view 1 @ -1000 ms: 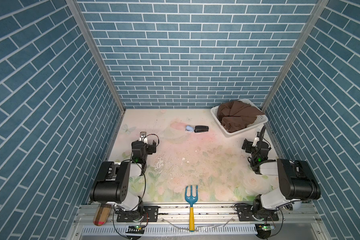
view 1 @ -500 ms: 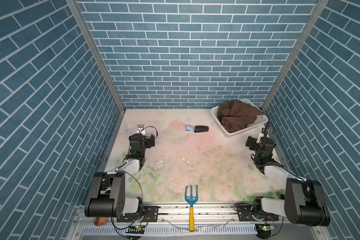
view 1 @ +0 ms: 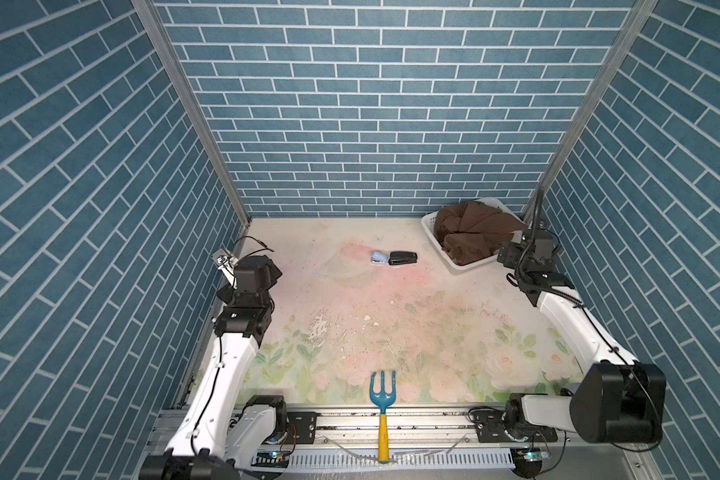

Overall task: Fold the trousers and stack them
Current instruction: 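Reach the right gripper into the white basket and grasp the brown trousers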

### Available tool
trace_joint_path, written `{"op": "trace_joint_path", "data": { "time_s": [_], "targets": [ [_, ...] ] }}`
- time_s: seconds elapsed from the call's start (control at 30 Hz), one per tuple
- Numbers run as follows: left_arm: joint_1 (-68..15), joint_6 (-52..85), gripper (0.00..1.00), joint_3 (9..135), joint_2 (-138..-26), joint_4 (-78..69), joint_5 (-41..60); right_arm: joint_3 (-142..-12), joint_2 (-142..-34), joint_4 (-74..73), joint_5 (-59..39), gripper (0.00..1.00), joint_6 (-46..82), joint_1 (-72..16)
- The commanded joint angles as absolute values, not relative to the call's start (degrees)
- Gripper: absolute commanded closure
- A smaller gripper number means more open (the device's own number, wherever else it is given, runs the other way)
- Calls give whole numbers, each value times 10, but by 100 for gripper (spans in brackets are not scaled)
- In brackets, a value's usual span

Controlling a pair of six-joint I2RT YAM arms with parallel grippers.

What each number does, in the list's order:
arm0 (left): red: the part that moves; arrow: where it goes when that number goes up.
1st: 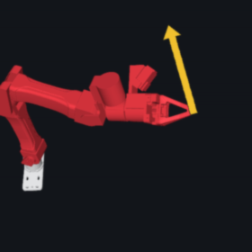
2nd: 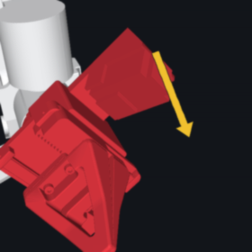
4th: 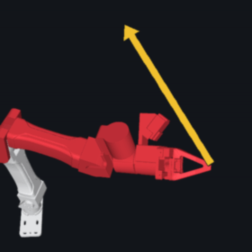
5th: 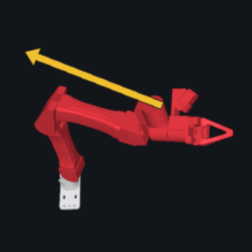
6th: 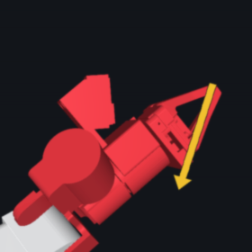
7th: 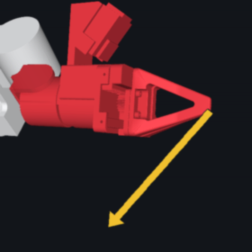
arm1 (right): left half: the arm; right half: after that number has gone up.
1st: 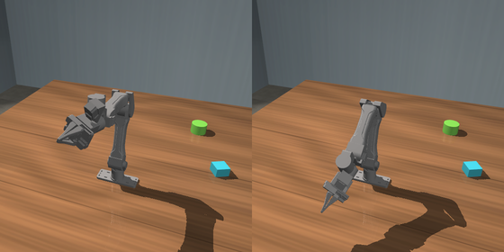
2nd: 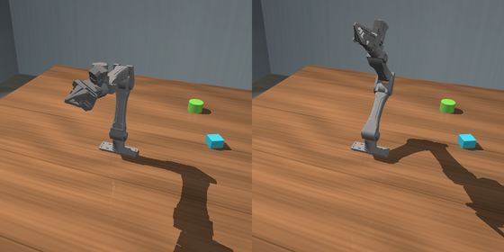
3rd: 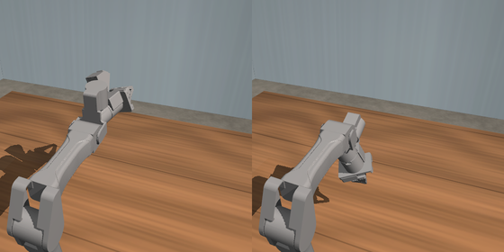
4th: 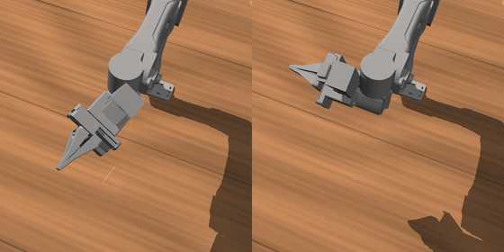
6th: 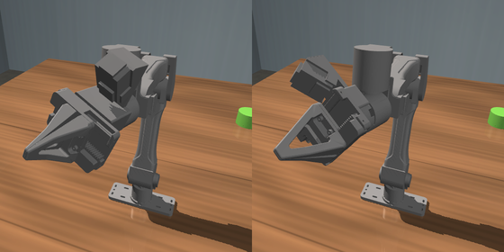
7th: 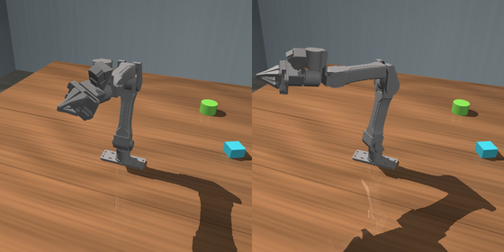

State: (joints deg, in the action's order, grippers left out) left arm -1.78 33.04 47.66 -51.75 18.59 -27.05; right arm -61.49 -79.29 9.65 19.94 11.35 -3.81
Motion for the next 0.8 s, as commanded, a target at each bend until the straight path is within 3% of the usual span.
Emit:
{"op": "trace_joint_path", "data": {
  "time_s": [0.0, 0.23, 0.63, 0.7, 0.77],
  "targets": [
    [-17, 325, 0, 486, -485, 253, -244, -715, -878, 203, 111, 4, 133, -41],
    [-18, 319, 1, 509, -476, 318, -189, -929, -1078, 272, -12, 4, 155, -41],
    [-18, 316, 1, 564, -506, 450, -130, -1206, -1392, 343, -92, 8, 222, -38],
    [-18, 316, 1, 563, -500, 457, -118, -1238, -1419, 354, -100, 16, 227, -37],
    [-18, 316, 3, 563, -495, 458, -105, -1252, -1427, 356, -111, 39, 229, -34]
  ]
}}
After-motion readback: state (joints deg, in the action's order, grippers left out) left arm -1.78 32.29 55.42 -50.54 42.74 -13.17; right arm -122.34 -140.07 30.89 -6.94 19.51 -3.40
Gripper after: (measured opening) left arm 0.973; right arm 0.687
